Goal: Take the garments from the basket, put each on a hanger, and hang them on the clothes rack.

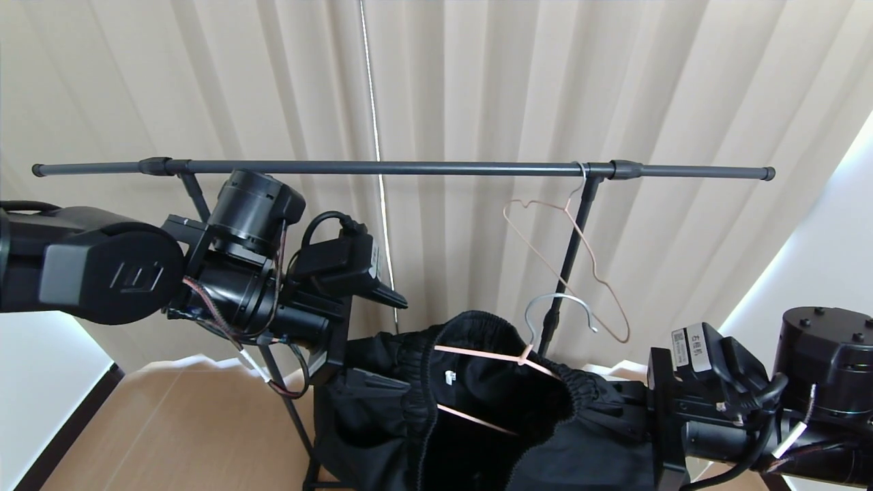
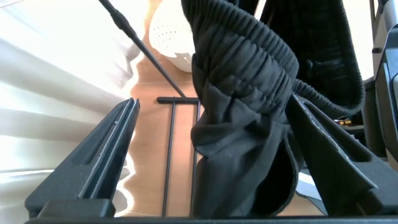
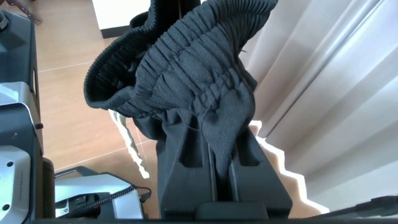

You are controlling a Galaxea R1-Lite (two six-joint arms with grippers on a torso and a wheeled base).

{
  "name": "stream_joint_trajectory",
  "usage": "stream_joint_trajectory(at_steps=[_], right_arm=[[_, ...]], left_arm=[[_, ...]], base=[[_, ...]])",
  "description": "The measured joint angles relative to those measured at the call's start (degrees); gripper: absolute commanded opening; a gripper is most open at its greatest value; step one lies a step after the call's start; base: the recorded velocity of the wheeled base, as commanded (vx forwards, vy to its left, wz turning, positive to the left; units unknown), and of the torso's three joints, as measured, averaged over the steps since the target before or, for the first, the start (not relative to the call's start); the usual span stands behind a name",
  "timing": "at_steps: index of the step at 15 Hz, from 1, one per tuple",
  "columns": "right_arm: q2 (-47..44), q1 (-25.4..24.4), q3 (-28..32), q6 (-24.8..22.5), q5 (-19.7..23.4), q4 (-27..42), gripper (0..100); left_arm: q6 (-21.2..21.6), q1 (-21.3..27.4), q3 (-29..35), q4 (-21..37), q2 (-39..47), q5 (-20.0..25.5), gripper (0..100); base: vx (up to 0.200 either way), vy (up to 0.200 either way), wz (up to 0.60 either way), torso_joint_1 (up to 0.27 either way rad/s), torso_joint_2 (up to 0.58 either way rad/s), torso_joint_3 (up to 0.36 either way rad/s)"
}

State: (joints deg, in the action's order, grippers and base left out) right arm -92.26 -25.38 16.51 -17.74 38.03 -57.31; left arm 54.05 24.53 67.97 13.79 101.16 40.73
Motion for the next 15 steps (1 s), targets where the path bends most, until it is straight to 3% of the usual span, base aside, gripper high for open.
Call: stream_joint_trajectory(at_steps=[6,15], right_arm=[[0.01,-2.60,-1.16,0.06,-0.05,-4.94,0],[0.04,-3.12,-1.85,0.28,0.00,-7.28,0]], left_arm=[[0.00,1.93,0.13,-0.07,0.60,3.04,100],[-0.09,2.04,-0.12,-0.05,1.01,3.04,100]], base=[[0.000,0.000,0.00,0.000,0.00,0.000],[0.000,0.000,0.00,0.000,0.00,0.000]])
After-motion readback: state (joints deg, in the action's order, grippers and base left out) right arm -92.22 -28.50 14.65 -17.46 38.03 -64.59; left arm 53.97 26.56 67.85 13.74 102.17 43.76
